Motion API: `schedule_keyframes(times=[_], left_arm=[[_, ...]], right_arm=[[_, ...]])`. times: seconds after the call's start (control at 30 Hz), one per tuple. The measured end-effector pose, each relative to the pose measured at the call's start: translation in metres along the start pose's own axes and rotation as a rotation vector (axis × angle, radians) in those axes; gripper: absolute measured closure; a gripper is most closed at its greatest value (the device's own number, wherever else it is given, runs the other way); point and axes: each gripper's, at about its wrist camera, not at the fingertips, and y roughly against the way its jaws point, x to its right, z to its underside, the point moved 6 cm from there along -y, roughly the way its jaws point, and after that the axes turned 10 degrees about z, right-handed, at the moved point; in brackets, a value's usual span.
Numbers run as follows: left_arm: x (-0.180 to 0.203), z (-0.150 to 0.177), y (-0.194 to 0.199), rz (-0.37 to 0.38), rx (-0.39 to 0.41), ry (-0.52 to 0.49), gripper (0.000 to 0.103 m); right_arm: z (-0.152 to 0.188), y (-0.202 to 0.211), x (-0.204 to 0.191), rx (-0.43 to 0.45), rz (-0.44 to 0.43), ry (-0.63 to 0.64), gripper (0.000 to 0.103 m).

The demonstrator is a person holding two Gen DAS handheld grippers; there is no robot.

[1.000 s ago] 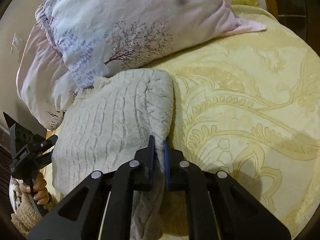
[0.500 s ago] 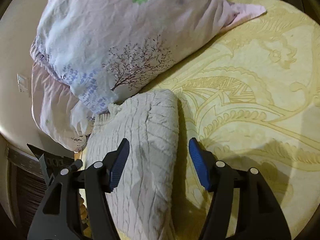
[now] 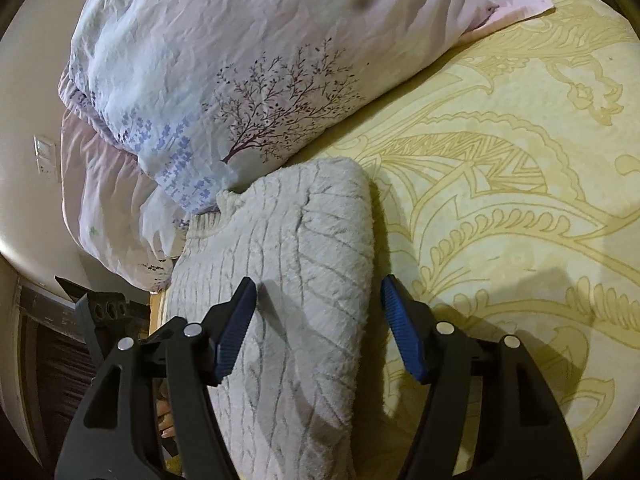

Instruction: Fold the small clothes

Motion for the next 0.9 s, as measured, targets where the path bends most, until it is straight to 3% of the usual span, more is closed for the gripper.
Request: schedule_keyframes(times=[0.1, 0.17, 0.2, 0.37, 0.43, 0.57, 0.67, 0.9], left_arm=[[0.002, -0.001, -0.002, -0.017, -0.008, -0.007, 0.011], [0.002, -0.001, -0.003, -0.018, -0.012, -0.006, 0.012], [0.002, -0.002, -0.005, -0.016, -0.013, -0.003, 0.012], [-0.005, -0.002, 0.003, 0.035, 0.023, 0.059, 0.036], [-0.008, 0.000, 0.010, 0.062, 0.038, 0.078, 0.045], [-0.007, 0.001, 0.021, 0.101, 0.053, 0.080, 0.055], [-0.009, 0.003, 0.035, 0.118, 0.058, 0.077, 0.057], [-0.035, 0.005, 0.103, 0.053, 0.106, 0.059, 0.057]], right_arm=[[0.005, -0.004, -0.006, -0.026, -0.039, 0.016, 0.039], [0.009, -0.008, -0.011, -0.049, -0.052, 0.026, 0.049], [0.011, -0.010, -0.012, -0.048, -0.050, 0.031, 0.049], [0.016, -0.011, -0.014, -0.057, -0.087, 0.017, 0.070], [0.017, -0.008, -0.019, -0.041, -0.084, 0.026, 0.073], [0.018, 0.000, -0.038, 0.002, -0.068, 0.061, 0.077], [0.020, 0.004, -0.058, 0.021, -0.074, 0.099, 0.078], [0.046, -0.012, -0.126, 0.050, -0.084, 0.238, 0.078]])
